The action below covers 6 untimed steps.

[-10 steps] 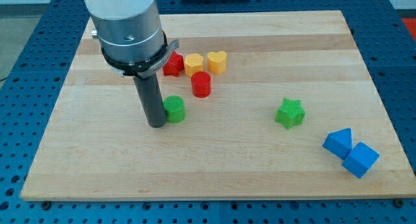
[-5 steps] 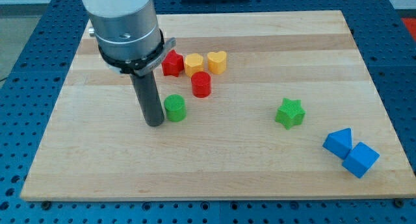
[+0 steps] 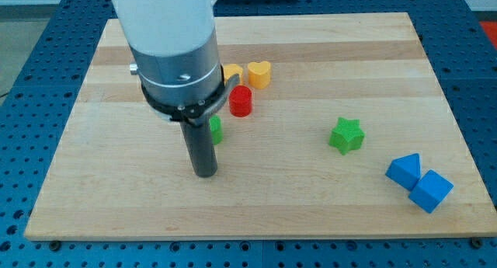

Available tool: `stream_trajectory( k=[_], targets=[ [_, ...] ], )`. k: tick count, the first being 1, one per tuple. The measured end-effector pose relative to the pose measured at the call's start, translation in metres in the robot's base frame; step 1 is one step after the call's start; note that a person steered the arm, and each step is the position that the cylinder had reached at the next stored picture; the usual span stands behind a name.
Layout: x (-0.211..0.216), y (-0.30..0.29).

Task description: Push the green circle towards the red circle

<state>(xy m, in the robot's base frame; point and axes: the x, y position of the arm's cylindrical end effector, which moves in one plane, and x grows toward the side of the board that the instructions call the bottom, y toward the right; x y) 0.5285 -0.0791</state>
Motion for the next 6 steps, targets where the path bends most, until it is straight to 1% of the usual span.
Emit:
stream_trajectory(
  k=[1,2,6],
  targets=[
    [-0.016,-0.012],
    [-0.016,-0.021],
    [-0.025,-0.023]
  ],
)
